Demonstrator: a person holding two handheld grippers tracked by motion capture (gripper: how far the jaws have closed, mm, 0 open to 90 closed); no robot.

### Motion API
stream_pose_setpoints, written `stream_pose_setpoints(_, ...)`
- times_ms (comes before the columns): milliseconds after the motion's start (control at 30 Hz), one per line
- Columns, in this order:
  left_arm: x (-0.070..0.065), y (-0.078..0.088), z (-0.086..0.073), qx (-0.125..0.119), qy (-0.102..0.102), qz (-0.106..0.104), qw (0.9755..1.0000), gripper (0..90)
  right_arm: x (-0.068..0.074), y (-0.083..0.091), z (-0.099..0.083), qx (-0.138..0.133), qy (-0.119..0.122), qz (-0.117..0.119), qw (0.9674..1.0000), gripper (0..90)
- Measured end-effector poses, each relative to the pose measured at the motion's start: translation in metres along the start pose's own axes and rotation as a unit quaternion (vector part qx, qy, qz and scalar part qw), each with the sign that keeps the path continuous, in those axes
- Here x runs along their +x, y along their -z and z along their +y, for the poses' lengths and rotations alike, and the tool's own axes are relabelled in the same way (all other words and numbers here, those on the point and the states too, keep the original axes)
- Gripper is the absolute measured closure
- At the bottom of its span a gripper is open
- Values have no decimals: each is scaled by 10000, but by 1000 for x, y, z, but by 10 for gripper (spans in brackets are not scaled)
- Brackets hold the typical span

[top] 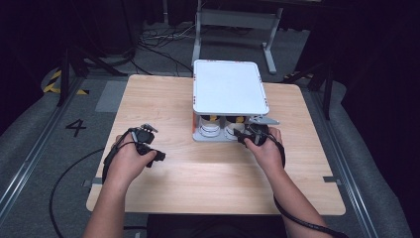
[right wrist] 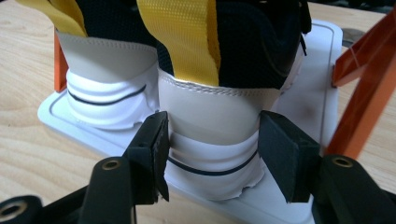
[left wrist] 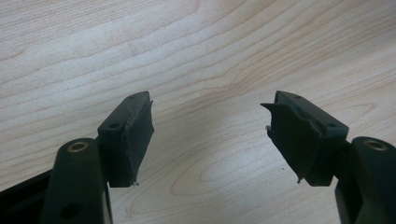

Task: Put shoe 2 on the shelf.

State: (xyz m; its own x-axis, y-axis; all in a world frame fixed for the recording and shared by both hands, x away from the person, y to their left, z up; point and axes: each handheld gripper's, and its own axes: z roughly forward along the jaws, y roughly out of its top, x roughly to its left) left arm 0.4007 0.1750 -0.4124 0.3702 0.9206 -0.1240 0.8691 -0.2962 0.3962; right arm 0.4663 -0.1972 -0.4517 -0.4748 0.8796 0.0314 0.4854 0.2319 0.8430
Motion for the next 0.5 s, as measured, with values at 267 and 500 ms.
stream_pose_setpoints(267,1,1,0,-31,-5,6,10000,308,6,-7,-3,-51,52,67,10000,469)
stream_pose_setpoints(500,1,2,1,-50,-1,-11,10000,308,10,12,4,-83,248,102,9996,446)
